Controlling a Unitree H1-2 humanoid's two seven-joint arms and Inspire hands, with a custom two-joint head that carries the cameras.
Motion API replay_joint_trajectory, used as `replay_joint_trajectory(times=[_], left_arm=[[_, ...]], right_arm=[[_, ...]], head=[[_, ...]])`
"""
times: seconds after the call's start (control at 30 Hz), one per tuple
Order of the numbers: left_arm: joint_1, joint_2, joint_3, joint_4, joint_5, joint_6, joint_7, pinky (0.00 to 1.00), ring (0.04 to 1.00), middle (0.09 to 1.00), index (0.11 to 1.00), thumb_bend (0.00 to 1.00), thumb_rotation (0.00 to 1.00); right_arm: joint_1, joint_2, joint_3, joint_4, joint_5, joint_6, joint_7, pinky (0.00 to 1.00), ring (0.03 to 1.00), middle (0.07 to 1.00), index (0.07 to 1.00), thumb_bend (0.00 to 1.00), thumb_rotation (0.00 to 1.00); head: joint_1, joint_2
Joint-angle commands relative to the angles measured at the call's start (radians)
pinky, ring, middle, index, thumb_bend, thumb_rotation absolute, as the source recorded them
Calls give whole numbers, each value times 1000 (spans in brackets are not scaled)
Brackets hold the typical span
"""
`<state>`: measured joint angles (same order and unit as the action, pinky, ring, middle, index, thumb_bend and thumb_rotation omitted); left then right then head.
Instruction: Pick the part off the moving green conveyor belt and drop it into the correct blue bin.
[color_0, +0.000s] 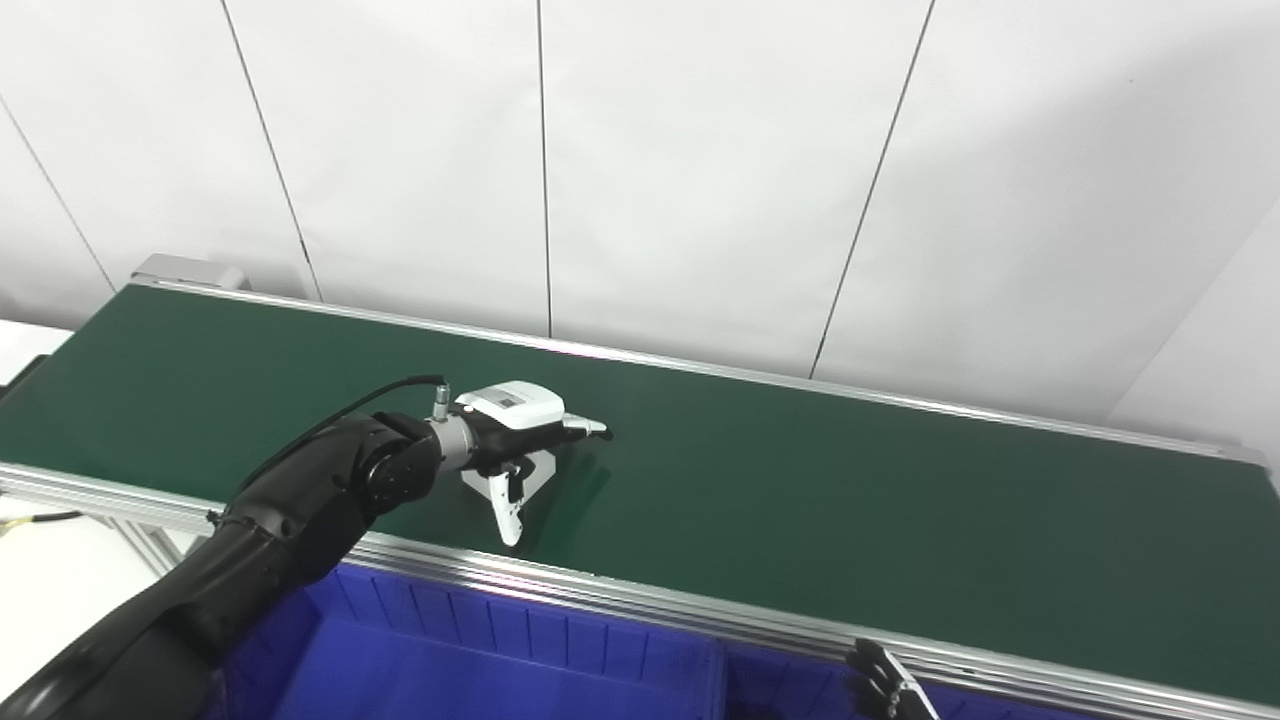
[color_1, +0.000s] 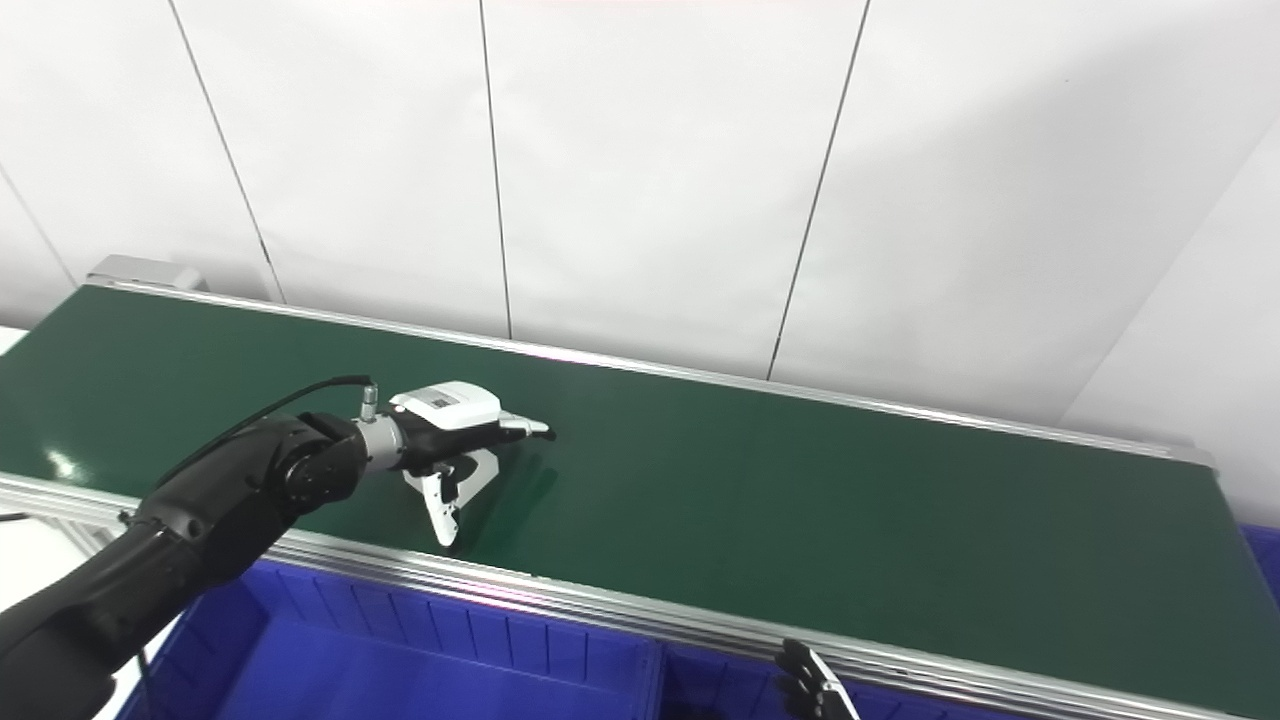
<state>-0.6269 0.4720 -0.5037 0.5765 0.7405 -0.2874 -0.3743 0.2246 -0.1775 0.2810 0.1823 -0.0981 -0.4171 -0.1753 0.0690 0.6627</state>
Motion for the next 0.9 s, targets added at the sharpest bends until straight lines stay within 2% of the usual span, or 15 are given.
replay_joint_trajectory(times=[0.0,0.07,0.3,0.37,0.4,0.43,0.5,0.53,0.57,0.6,0.67,0.7,0.8,0.83,0.87], left_arm=[[-65,17,3,-13,21,9,8,941,929,946,941,909,43],[-62,18,-6,-9,39,19,14,940,932,947,938,874,11],[-69,14,-19,30,90,41,45,936,938,955,950,812,0],[-73,10,-19,46,95,43,57,925,933,951,947,714,0],[-74,9,-19,52,95,44,61,918,929,948,944,621,0],[-75,6,-16,67,95,36,87,915,927,947,944,590,0],[-77,0,-10,95,93,20,139,865,888,917,914,635,0],[-78,-3,-7,108,92,13,162,770,851,886,885,615,0],[-80,-8,-4,119,92,20,174,737,838,876,875,609,0],[-82,-12,-3,127,92,26,183,659,802,859,864,571,0],[-87,-21,-1,145,91,36,207,578,715,784,835,532,0],[-92,-26,-2,159,94,43,221,498,604,636,790,525,0],[-103,-40,-2,190,88,56,247,419,499,521,730,524,0],[-105,-43,-1,197,82,56,249,430,505,485,614,515,0],[-107,-46,1,205,75,55,252,433,507,473,575,513,0]], right_arm=[[-8,-5,-5,-14,11,-53,0,799,826,855,877,792,917],[-5,-4,-6,-17,9,-53,-4,797,822,852,875,804,925],[1,-4,-10,-24,6,-53,-6,796,824,854,876,817,932],[2,-5,-11,-26,10,-53,-1,800,828,856,878,820,932],[2,-6,-11,-27,11,-53,1,804,830,858,880,812,930],[1,-7,-10,-26,6,-53,-5,805,831,859,881,809,929],[1,-8,-9,-26,1,-53,-10,799,828,858,878,803,935],[1,-8,-10,-26,2,-53,-9,801,830,859,878,806,937],[2,-8,-11,-27,8,-53,-3,802,831,859,878,807,937],[2,-9,-11,-28,12,-53,1,808,835,860,880,805,934],[5,-7,-13,-33,15,-53,3,807,836,860,880,800,928],[6,-6,-15,-34,14,-53,3,809,837,860,879,803,926],[7,-3,-15,-36,10,-53,-1,813,837,861,880,811,926],[7,-3,-15,-36,8,-53,-3,808,832,858,878,809,927],[7,-3,-15,-37,9,-53,-3,807,831,857,878,808,928]], head=[[1,-1],[3,1],[5,4],[5,6],[5,6],[5,7],[6,8],[6,8],[6,9],[6,9],[5,13],[4,13],[3,16],[3,16],[1,17]])
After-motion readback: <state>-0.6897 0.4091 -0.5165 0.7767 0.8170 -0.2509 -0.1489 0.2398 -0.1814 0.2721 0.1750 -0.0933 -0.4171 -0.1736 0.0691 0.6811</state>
